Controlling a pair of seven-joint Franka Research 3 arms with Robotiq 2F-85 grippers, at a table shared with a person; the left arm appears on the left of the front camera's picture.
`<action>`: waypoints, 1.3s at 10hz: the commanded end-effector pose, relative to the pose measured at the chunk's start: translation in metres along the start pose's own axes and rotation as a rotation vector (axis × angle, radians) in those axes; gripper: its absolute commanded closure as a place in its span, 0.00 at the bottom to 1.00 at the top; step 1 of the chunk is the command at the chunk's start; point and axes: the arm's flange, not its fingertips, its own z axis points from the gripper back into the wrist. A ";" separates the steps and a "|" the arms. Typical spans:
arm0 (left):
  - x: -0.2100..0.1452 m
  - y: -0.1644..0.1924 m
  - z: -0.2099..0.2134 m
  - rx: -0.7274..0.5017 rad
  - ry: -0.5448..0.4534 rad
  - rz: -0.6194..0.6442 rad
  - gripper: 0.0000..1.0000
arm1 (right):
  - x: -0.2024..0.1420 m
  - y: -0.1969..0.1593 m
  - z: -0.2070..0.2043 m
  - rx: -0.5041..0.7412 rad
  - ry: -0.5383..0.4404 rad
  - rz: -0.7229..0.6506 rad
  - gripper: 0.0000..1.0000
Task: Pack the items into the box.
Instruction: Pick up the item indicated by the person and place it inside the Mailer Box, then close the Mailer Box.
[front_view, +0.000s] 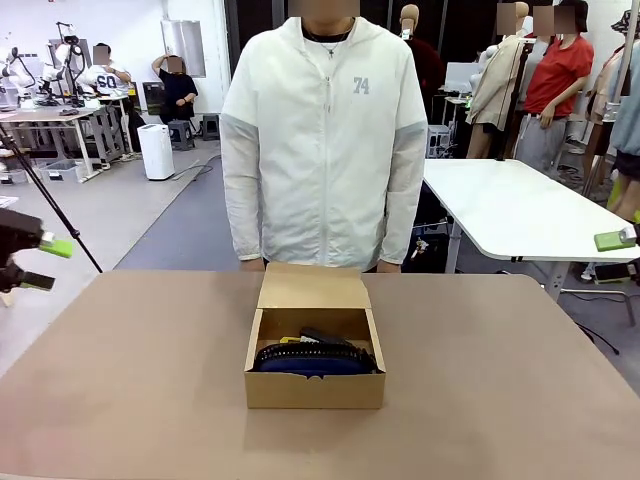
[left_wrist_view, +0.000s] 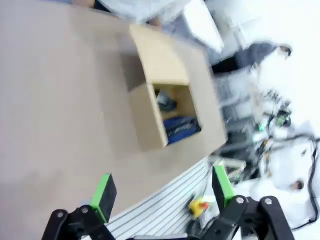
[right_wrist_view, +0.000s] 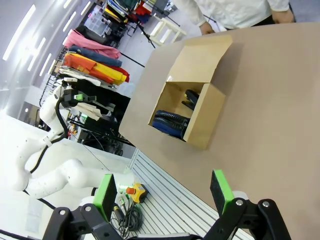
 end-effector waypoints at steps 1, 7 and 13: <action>0.010 -0.015 -0.014 0.080 0.125 -0.092 0.00 | 0.000 0.000 0.002 -0.003 0.013 0.018 0.00; 0.010 -0.015 -0.014 0.080 0.125 -0.092 0.00 | 0.000 0.000 0.002 -0.003 0.013 0.018 0.00; 0.010 -0.015 -0.014 0.080 0.125 -0.092 0.00 | 0.000 0.000 0.002 -0.003 0.013 0.018 0.00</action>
